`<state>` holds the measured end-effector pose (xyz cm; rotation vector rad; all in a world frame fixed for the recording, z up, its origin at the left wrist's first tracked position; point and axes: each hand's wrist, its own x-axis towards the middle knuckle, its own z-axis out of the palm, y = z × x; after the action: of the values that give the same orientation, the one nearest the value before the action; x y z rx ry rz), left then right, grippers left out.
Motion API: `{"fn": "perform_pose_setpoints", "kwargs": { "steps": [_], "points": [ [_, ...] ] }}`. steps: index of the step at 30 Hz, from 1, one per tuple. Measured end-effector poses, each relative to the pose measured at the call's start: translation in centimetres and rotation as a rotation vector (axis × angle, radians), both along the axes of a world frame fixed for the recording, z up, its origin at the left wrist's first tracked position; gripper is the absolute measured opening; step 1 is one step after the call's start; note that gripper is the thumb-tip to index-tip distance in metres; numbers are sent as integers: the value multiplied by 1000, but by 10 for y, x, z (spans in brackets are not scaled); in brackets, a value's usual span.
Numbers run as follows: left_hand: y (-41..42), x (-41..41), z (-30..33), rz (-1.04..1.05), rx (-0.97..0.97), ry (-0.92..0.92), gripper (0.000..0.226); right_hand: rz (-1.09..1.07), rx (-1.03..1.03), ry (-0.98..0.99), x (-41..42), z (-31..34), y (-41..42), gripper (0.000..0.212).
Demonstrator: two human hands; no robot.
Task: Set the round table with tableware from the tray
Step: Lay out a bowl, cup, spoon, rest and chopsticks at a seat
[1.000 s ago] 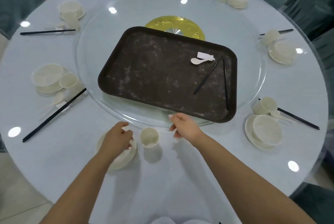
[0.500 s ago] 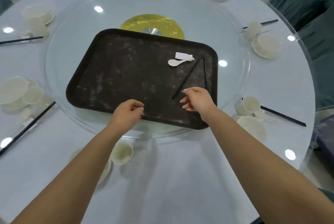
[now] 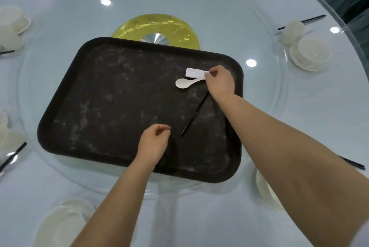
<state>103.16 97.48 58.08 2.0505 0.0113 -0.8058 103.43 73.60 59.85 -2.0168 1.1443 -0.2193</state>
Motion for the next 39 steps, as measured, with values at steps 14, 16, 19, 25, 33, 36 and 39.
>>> {"fn": "perform_pose_setpoints", "kwargs": {
  "steps": [14,16,19,25,33,36,39],
  "points": [
    [-2,-11,-16,-38,106,-126,11,175,-6,112,26,-32,-34,30],
    [-3,-12,-14,-55,105,-137,11,174,11,92,23,-31,-32,23],
    [-3,-15,-10,-70,100,-145,11,115,62,21,16,-28,-27,14],
    [10,-35,3,23,40,-116,15,49,117,-80,-3,-14,-9,10],
    [31,-74,34,210,-143,-92,16,47,325,-224,-60,21,65,3],
    [37,-93,47,298,-266,-13,14,133,385,-245,-94,29,99,9],
    [55,-112,59,350,-299,12,19,239,397,-222,-130,34,134,10]
  ]
}}
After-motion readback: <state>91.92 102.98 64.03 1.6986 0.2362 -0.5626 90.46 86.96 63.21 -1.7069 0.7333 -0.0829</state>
